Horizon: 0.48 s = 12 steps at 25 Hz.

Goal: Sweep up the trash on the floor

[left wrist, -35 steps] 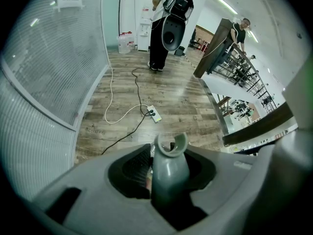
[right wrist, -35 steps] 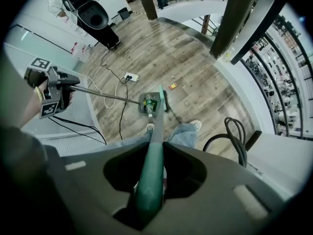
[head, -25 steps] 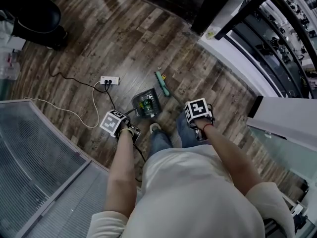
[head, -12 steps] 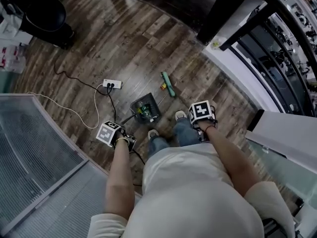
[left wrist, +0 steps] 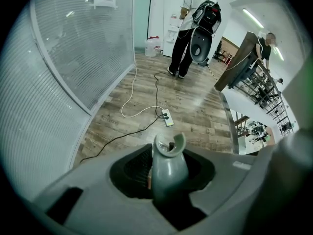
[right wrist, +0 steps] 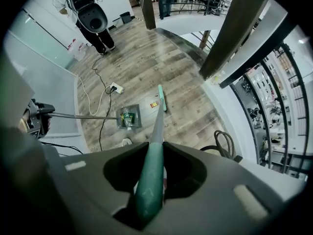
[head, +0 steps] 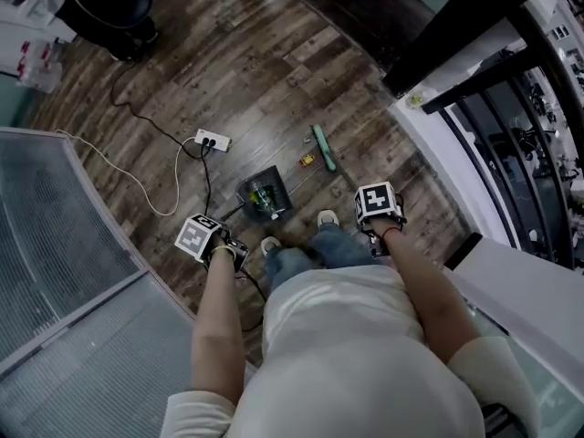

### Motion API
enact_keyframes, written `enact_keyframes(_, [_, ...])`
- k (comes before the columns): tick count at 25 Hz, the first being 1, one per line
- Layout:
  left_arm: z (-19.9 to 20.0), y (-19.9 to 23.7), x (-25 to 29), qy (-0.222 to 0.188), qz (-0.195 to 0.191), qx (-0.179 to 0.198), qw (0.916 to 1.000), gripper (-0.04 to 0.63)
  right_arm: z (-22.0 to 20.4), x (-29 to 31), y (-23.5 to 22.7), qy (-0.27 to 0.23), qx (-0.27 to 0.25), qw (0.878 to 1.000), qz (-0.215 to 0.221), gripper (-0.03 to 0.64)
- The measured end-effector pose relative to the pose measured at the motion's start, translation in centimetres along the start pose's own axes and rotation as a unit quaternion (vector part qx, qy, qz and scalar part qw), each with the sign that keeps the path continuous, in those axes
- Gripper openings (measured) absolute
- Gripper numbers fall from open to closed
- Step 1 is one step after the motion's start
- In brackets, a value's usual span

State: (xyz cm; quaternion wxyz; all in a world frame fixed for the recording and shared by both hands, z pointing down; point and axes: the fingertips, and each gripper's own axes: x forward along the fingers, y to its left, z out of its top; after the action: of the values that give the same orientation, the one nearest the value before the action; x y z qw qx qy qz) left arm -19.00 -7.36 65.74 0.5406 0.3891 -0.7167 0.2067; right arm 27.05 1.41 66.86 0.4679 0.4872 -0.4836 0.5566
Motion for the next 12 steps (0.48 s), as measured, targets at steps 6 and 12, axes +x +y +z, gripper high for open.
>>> enact_keyframes(6, [-0.7, 0.1, -0.1, -0.004, 0.016, -0.033, 0.9993, 0.115, 1.5, 0.6, -2.9, 0.017, -0.054, 0.998, -0.034, 0.095])
enact_keyframes(12, [-1.7, -0.1, -0.5, -0.011, 0.030, -0.064, 0.9974, 0.109, 2.1, 1.7, -4.8, 0.041, -0.123, 0.990, -0.059, 0.095])
